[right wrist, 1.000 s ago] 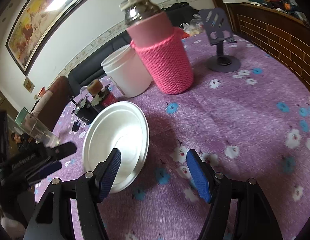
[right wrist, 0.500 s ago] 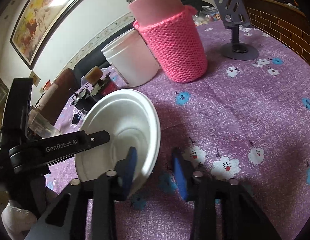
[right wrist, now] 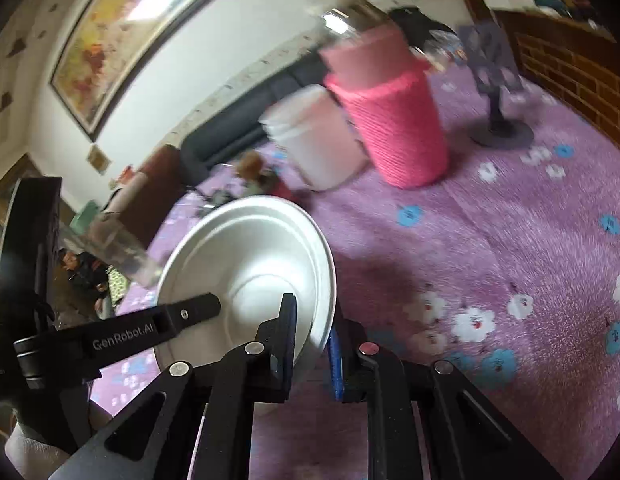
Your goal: Organize plates and bowls
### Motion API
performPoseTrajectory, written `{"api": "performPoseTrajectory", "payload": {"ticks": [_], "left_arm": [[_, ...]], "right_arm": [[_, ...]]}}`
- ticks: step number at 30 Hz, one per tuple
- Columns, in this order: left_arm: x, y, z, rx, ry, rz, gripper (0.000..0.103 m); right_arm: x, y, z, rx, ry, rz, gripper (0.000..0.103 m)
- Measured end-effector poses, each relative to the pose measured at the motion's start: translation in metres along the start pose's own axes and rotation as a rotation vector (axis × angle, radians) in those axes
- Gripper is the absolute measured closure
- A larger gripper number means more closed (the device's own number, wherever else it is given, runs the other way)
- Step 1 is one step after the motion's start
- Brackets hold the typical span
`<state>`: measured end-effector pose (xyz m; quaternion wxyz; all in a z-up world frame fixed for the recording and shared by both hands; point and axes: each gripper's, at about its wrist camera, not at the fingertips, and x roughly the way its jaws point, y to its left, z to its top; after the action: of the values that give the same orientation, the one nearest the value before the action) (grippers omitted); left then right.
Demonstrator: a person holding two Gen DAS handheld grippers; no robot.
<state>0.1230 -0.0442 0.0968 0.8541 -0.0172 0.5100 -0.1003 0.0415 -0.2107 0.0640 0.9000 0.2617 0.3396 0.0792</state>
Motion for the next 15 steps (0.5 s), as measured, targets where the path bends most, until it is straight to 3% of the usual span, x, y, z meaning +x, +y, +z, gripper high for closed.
{"api": "performPoseTrajectory", "payload": {"ticks": [8,15], "left_arm": [[-0.112,0.052,-0.044,-0.03,-0.131,-0.015,0.087],[-0.208,0.107,-0.113,-0.028,-0.298,0.061,0.087]], "right_arm": [[-0.064,0.087,-0.028,-0.112,-0.038,0.158,0.087],[-0.095,0.169,-0.069,-0.201,0.028,0.298,0.086]]}}
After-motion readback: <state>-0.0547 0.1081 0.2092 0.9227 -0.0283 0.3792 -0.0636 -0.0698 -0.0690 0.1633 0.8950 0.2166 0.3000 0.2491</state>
